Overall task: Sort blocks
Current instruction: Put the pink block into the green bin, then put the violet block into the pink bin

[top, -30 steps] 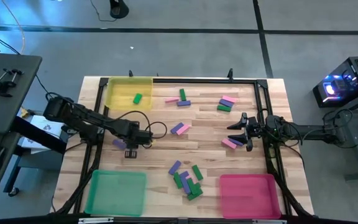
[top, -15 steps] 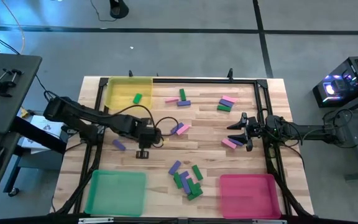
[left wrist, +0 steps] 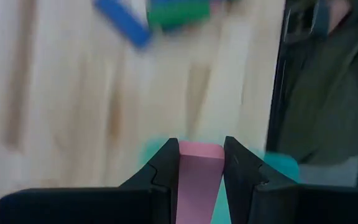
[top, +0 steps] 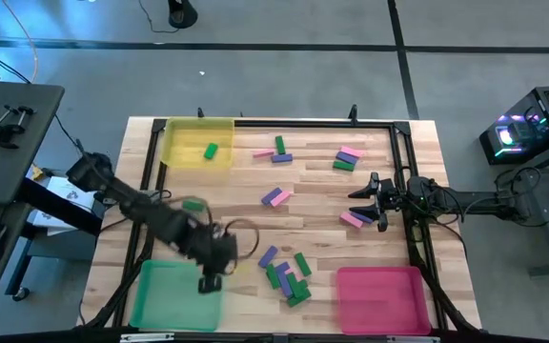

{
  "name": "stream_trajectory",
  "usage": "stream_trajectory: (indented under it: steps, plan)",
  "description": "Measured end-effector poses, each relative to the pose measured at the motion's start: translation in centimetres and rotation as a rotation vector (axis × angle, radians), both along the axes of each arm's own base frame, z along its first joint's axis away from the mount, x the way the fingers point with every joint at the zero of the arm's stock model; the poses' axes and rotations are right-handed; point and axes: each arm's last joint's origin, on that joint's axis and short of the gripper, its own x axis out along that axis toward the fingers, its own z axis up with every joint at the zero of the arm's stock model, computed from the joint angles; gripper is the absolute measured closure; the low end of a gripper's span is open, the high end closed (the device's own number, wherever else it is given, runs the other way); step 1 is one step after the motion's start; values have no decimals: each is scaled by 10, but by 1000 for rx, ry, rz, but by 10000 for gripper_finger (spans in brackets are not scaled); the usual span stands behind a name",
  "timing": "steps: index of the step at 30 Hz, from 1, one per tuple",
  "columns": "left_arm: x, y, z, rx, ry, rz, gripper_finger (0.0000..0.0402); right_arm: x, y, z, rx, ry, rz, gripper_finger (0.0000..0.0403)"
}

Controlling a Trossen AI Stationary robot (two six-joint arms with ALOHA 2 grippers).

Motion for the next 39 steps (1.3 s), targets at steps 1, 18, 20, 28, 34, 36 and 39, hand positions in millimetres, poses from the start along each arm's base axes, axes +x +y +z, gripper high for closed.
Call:
stream_trajectory:
  steps: [1,18,20,28,34,36,39]
  plan:
    - [-5,-9,-3,-5,29,17,340,0,0,0,0,0,0,204]
    - [-37,-55,-128,-43,378,64,336,0,0,0,0,0,0,204]
    - [-39,-51,-131,-17,408,83,309,0,0,0,0,0,0,204]
    - [-30,-36,-121,-130,501,116,180,0,0,0,0,0,0,204]
    - [-21,-19,-93,-295,463,127,165,0,0,0,0,0,0,204]
    - [-17,-13,-78,-328,405,133,166,0,0,0,0,0,0,204]
    - [-7,-3,-54,-328,261,152,166,0,0,0,0,0,0,204]
